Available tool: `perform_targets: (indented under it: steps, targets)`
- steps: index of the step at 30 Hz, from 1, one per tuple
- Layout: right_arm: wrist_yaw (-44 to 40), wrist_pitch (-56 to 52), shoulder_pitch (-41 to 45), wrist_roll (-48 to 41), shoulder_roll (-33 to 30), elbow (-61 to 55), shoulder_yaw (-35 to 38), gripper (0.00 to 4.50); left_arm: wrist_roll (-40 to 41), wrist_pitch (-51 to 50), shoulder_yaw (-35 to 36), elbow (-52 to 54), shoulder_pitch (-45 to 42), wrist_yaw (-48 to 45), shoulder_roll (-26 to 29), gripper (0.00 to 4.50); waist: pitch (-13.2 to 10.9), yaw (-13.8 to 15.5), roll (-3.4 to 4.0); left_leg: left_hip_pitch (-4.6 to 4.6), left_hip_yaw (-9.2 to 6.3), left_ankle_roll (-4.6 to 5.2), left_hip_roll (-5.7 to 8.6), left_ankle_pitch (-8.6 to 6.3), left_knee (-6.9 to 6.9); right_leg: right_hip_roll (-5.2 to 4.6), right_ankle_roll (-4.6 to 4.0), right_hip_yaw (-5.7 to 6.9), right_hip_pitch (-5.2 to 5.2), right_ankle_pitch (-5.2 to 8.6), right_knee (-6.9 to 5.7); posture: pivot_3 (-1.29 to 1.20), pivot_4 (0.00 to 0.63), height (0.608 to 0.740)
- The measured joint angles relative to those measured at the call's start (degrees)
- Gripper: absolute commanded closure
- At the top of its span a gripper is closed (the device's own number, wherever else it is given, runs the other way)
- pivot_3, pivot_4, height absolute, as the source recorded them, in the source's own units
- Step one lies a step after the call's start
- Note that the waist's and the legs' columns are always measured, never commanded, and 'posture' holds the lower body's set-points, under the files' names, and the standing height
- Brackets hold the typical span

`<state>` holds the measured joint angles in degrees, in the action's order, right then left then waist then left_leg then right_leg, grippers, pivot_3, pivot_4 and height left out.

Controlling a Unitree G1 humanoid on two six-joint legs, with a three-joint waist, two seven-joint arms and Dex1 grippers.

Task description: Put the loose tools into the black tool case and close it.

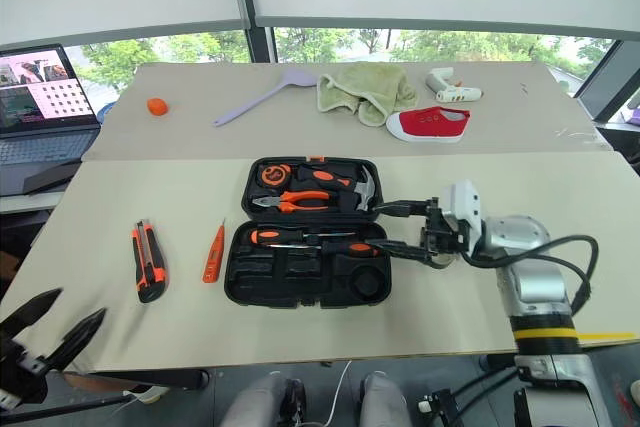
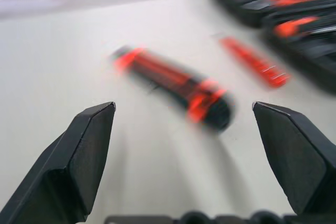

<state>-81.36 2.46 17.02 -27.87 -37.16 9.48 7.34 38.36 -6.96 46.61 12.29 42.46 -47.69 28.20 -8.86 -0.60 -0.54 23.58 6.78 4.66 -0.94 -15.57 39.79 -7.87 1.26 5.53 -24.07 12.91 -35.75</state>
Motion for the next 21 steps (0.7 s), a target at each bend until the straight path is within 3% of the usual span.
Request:
perform_targets:
  steps: [6, 7, 9, 12, 16, 21]
  targets:
    - [-2.5, 4.8, -5.1, 0.6, -4.1, 5.4, 4.3, 0.99, 1.3, -4.6, 2.1, -0.9, 2.0, 1.3, -0.5, 0.0, 0.0, 0.8, -0.09, -0.06, -0.01, -0.1, 0.0, 0.01, 0.07, -0.27, -0.32, -0.05, 0.0, 0.25, -0.01, 0.0, 0.15, 0.74]
    - [-2.6, 4.6, -5.4, 0.1, -4.1, 5.3, 4.4, 0.49, 1.6, -5.4, 1.9, 0.0, 1.5, 1.5, -0.2, 0.0, 0.0, 0.8, -0.11, -0.08, -0.01, -0.11, -0.01, 0.01, 0.06, -0.34, -0.36, -0.06, 0.0, 0.22, -0.02, 0.0, 0.15, 0.74]
    - [-2.3, 3.5, -5.8, -1.1, -3.8, 4.2, 4.7, 0.08, 2.3, -8.8, 0.2, 4.4, 0.1, 3.2, 1.8, 0.0, 0.0, 1.0, -0.11, -0.08, -0.01, -0.14, 0.0, 0.04, 0.06, -0.41, -0.37, -0.06, 0.0, 0.18, -0.09, 0.0, 0.15, 0.74]
    - [-1.1, 2.0, -5.4, -3.1, -2.6, -1.2, 4.6, 0.08, 5.4, -15.7, -3.2, 12.8, -3.7, 6.7, 5.9, 0.0, -0.1, 1.2, -0.1, -0.08, -0.02, -0.2, 0.0, 0.08, 0.06, -0.41, -0.07, -0.09, 0.0, -0.02, -0.13, 0.0, 0.15, 0.74]
    - [2.6, -0.8, -2.4, -5.1, -2.4, -8.1, 4.8, 0.08, 11.5, -29.8, -10.1, 23.4, -15.5, 19.9, 12.3, 0.0, 0.0, 1.2, -0.1, -0.16, -0.04, -0.66, 0.02, 0.35, 0.03, -0.41, -0.06, -0.11, 0.13, -0.04, -0.15, 0.0, 0.15, 0.74]
    - [4.1, -1.7, -1.6, -5.0, -1.5, -9.9, 3.8, 0.08, 13.9, -44.8, -20.2, 26.1, -32.1, 36.4, 14.7, 0.0, -0.1, 1.4, -0.09, -0.31, -0.07, -0.71, 0.11, 0.41, 0.02, 0.01, -0.02, -0.07, 0.62, -0.08, -0.22, 0.0, 0.15, 0.74]
